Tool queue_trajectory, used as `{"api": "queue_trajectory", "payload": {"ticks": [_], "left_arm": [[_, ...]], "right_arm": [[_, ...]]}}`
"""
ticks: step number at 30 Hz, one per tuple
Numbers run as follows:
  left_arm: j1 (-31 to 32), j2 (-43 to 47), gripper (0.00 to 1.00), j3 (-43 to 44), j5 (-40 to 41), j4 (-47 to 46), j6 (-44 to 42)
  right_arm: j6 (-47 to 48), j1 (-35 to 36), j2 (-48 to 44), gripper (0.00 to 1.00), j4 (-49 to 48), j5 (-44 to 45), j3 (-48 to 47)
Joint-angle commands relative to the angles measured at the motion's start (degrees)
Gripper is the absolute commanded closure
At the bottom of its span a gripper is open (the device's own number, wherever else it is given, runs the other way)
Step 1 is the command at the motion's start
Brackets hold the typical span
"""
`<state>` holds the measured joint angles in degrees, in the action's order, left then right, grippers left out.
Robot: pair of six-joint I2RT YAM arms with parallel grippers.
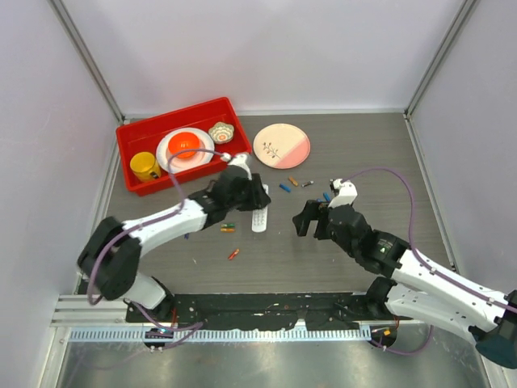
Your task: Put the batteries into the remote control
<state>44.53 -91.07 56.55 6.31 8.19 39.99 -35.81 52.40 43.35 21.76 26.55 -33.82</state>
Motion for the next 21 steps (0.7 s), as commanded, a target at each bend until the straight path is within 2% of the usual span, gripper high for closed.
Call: {"api": "queue_trajectory", "payload": {"ticks": [1, 4, 6, 8, 11, 13, 17, 21], "left_arm": [[-7.25, 12.98, 1.00, -10.81, -15.07, -25.61, 8.78], [-9.89, 19.06, 1.00, -16.45, -21.41, -34.16, 11.60], [-11.04, 20.92, 1.00, -18.40, -25.09, -38.31, 13.09], [-12.10, 22.86, 1.00, -21.56, -28.97, -46.39, 15.99], [-12.54, 23.74, 1.00, -24.64, -31.88, -55.36, 19.68], [-12.80, 24.00, 1.00, -26.14, -33.10, -60.80, 21.96], [-12.89, 25.23, 1.00, -27.72, -32.68, -65.31, 23.55], [-12.98, 26.20, 1.00, -29.30, -31.53, -67.16, 23.91]], "right_arm": [[-1.27, -5.81, 1.83, 0.03, -12.50, -22.62, -2.40], [-4.43, -9.59, 0.07, 0.03, -24.01, -34.23, 1.12], [-6.89, -11.69, 0.85, 0.03, -30.94, -38.65, 2.44], [-9.87, -12.15, 1.99, 0.03, -35.71, -43.57, 3.32], [-12.34, -12.15, 4.98, 0.03, -47.12, -47.62, 5.08], [-13.58, -12.24, 7.97, 0.03, -49.43, -48.60, 5.17], [-15.25, -12.15, 11.31, 0.03, -56.45, -50.45, 6.66], [-15.87, -12.15, 13.51, 0.03, -59.02, -51.94, 6.75]]}}
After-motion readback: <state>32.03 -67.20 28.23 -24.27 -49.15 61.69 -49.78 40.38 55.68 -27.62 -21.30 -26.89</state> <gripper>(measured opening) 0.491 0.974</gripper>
